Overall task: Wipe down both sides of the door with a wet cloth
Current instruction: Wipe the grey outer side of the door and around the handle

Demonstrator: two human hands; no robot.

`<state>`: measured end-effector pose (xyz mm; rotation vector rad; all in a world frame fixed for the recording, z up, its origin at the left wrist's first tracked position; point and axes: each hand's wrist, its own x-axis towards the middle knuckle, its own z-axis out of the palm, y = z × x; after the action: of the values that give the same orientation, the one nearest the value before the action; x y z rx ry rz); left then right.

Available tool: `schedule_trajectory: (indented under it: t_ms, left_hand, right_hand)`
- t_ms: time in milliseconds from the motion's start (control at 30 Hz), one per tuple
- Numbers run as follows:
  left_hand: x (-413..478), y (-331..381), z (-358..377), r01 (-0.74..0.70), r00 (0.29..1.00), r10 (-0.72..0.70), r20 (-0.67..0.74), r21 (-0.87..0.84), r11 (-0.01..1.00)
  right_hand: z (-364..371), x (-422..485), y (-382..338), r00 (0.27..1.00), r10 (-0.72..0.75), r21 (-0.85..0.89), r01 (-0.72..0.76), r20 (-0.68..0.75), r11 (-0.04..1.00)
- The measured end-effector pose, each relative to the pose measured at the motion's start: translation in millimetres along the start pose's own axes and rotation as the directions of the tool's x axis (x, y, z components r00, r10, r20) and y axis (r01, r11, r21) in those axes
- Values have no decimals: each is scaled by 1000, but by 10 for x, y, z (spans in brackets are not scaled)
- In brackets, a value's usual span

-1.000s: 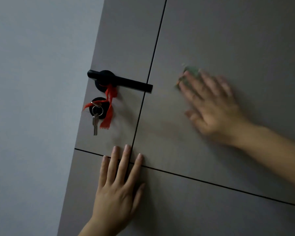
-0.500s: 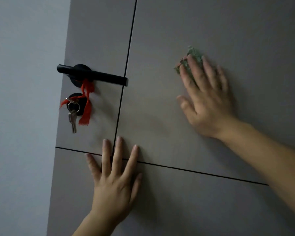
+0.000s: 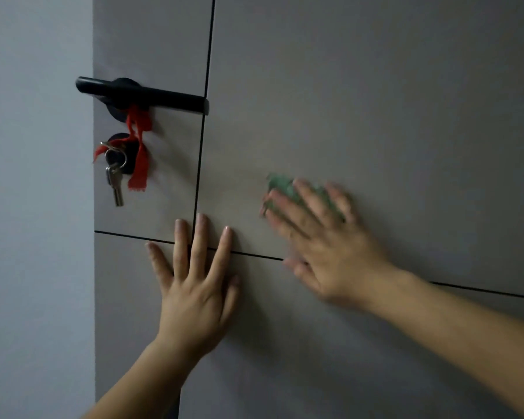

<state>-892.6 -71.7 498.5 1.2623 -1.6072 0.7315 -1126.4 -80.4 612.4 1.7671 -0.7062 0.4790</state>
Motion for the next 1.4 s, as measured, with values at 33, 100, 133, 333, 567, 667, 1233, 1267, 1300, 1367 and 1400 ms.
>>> schedule_trajectory:
  t_ms: [33,100,133,333,567,667,1233,1267,1300,1367,1400]
  left_hand:
    - [-1,2,-2,4,1000,-4,3,3,1000]
    - [0,6,-12,6,1000,-6,15,6,1000]
    - [-2,11,-19,6,1000,-6,23,4,1000]
    - [10,178,-66,24,999,-24,24,15,1000]
    - [197,778,-58,-236,972,236,17,-12,972]
    - [249,1047,11,-375,926,376,37,-12,927]
    - [321,1844,278,-424,906,424,-3,30,905]
    - [316,1906,303,-446,895,446,-4,20,895]
    - [310,1964,327,-467,884,467,-4,11,884]
    - [309,2052,379,-498,867,498,-2,9,867]
    - [314,2082,403,-502,865,502,-1,12,865]
  right_hand:
    - [47,-202,-157,994,-101,9,100,37,995]
    - [39,-536,-262,976,-198,3,199,88,980]
    - [21,-592,-180,977,-194,-5,195,89,981]
    - [-150,-303,738,929,363,2,-364,-65,931]
    - [-9,-1191,214,993,-57,-42,62,101,997]
    - [-125,-1027,990,946,322,-53,-324,-41,945]
    - [-160,-1613,1463,722,678,53,-678,-140,733]
    - [-95,-1722,1276,783,611,44,-611,-113,791]
    - [-26,-1872,1054,863,502,33,-500,-61,865]
    - [38,-2201,786,955,292,1,-292,50,956]
    - [41,-2315,834,966,249,-24,-248,64,969]
